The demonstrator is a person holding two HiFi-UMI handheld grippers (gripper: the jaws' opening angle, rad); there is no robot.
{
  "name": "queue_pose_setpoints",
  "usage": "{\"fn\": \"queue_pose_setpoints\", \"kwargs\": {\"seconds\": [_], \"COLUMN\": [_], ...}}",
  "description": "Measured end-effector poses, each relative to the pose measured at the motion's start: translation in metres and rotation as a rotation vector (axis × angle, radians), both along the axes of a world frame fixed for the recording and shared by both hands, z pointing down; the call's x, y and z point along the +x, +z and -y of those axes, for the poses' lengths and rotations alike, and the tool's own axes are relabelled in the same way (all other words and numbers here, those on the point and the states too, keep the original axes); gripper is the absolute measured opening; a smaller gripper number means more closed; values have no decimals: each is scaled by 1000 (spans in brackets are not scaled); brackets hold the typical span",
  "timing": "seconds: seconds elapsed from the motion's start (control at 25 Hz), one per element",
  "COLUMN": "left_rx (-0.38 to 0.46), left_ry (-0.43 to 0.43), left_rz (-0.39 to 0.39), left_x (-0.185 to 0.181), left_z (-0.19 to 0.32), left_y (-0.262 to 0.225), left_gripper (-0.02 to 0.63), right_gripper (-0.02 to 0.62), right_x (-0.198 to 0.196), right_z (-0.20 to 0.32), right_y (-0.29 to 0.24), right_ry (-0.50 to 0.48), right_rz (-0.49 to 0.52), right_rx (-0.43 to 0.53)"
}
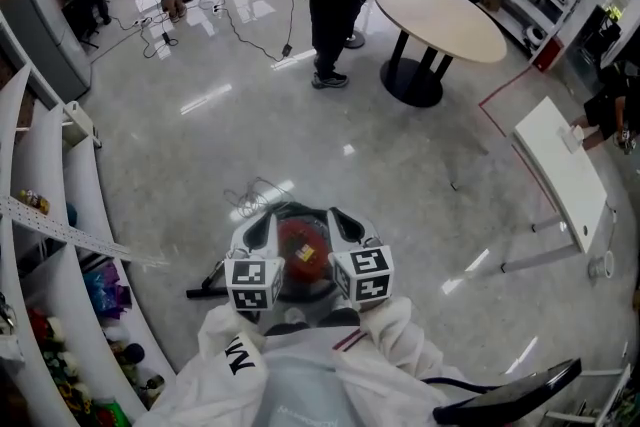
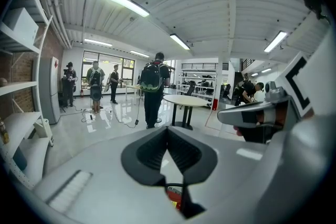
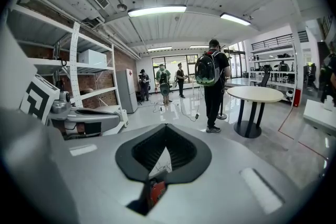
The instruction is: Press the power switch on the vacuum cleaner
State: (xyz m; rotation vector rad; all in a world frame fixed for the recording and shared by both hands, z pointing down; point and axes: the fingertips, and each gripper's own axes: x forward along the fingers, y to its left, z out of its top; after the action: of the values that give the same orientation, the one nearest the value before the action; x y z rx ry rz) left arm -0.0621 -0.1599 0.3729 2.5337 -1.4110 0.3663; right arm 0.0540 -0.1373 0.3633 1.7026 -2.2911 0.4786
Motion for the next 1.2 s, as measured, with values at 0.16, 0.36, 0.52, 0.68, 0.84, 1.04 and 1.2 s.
{"fn": "queue_pose_setpoints", "kwargs": {"seconds": [0.16,0.36,0.52,0.68,0.84,1.04,1.2], "left_rx": [-10,-20,-29,-28,-32,-26,-17], "left_ry": [8,21,23,21,23,29,21], "left_rz": [-6,-11,-15,-16,-22,-18,-5], "left_x": [-2,-4,-9,-11,-10,-5,-3], "left_z": [-4,-8,-12,-14,-17,-24,-35], "left_y": [5,10,13,15,14,11,7], "left_gripper": [0,0,0,0,0,0,0], "right_gripper": [0,0,0,0,0,0,0], "right_x": [0,-2,-6,-7,-6,-4,-3], "right_z": [-6,-12,-15,-18,-22,-27,-36], "right_y": [3,8,9,9,9,6,6], "right_ry": [15,29,32,31,31,29,17], "right_rz": [-7,-9,-13,-17,-21,-17,-4], "right_rx": [-6,-17,-22,-22,-25,-14,-12]}}
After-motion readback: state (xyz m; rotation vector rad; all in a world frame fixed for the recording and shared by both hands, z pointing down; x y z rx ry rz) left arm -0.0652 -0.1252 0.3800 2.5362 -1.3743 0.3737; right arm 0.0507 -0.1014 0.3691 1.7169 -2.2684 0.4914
